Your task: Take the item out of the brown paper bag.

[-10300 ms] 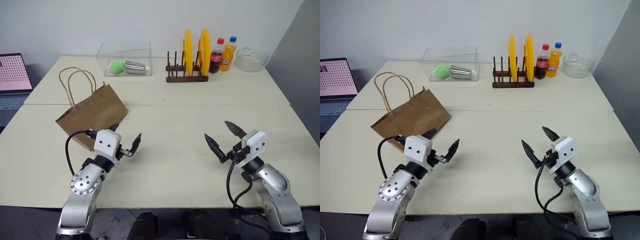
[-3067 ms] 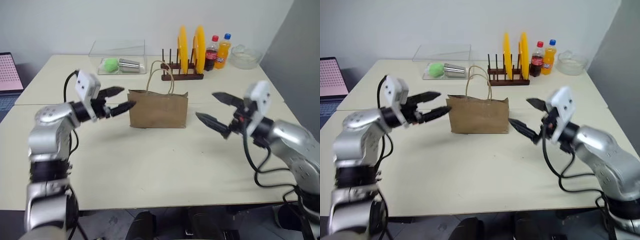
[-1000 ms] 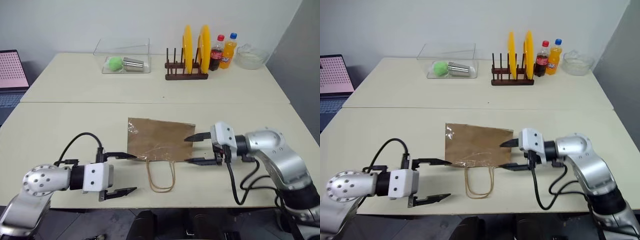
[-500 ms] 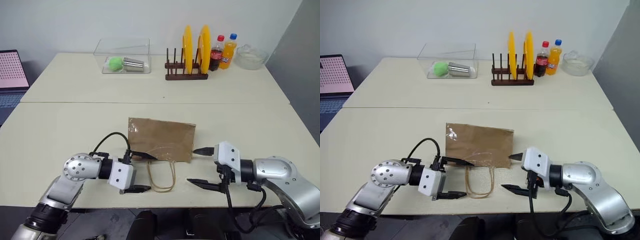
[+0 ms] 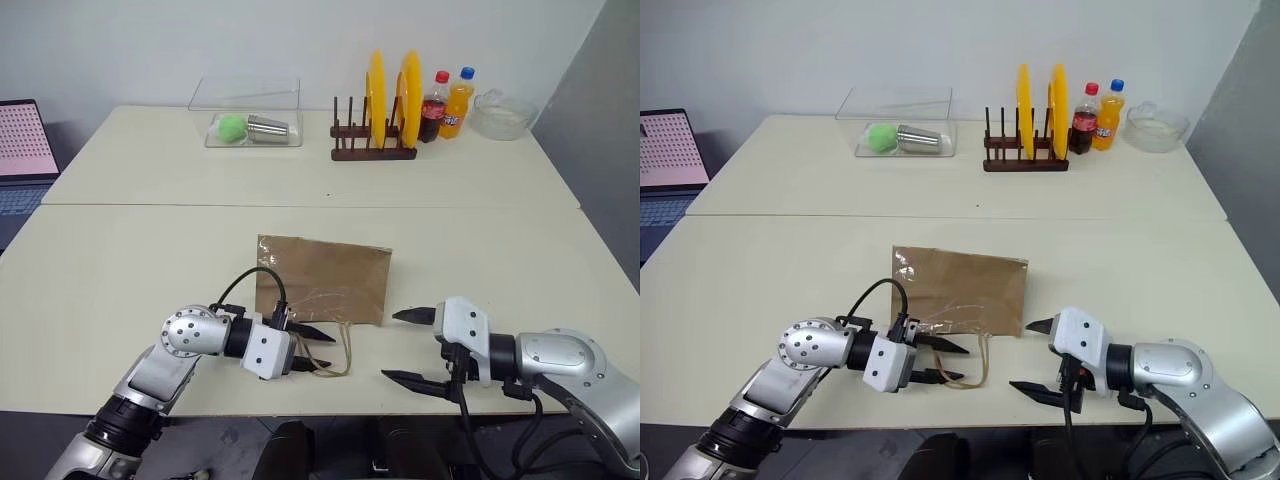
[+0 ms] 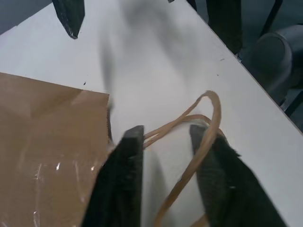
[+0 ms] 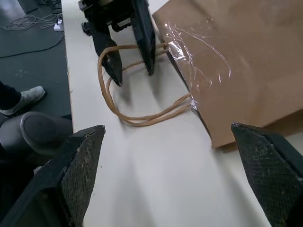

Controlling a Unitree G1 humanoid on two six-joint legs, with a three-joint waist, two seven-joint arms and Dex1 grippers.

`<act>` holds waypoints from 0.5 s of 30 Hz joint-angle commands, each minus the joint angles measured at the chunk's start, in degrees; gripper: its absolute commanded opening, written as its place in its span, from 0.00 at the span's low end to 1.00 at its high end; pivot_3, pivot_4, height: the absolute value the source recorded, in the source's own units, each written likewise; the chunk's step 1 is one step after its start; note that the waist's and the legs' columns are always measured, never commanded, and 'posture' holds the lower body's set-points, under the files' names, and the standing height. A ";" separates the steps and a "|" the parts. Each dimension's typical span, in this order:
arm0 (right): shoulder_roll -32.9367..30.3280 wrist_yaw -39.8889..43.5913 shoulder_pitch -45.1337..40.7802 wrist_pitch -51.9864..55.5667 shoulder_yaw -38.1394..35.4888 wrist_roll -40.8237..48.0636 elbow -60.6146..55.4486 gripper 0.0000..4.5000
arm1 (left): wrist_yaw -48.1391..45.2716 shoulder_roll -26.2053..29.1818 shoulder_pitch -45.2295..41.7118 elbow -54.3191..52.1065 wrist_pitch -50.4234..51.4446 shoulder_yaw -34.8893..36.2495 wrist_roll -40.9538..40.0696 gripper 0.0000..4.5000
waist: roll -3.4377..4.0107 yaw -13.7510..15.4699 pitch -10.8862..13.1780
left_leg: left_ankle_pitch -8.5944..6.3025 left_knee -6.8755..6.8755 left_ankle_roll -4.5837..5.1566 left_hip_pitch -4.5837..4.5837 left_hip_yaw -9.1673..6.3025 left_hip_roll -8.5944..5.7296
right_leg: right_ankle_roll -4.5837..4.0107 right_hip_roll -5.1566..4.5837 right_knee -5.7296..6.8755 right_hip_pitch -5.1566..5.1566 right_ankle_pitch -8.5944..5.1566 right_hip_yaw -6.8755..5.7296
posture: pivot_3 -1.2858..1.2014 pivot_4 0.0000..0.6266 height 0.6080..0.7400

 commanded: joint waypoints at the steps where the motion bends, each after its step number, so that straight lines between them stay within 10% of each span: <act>1: -0.65 -0.76 0.39 -2.40 -0.63 -0.19 -2.42 1.00 | 1.49 -1.19 -2.16 -1.83 4.36 0.69 -2.48 0.06 | 0.00 0.02 0.00 | 0.00 0.01 0.00 0.00 0.00 0.00 | 0.00 0.00 0.00 0.01 0.00 0.00 | 0.52 0.24 1.00; 15: -2.95 0.24 -4.20 -8.92 6.48 -5.03 -3.85 1.00 | 9.43 -8.06 -16.35 -5.77 33.28 5.55 -13.70 0.00 | -0.02 -0.20 -0.01 | 0.01 0.07 -0.01 0.12 -0.13 -0.02 | 0.05 0.04 -0.02 0.20 -0.01 -0.07 | 0.52 0.24 1.00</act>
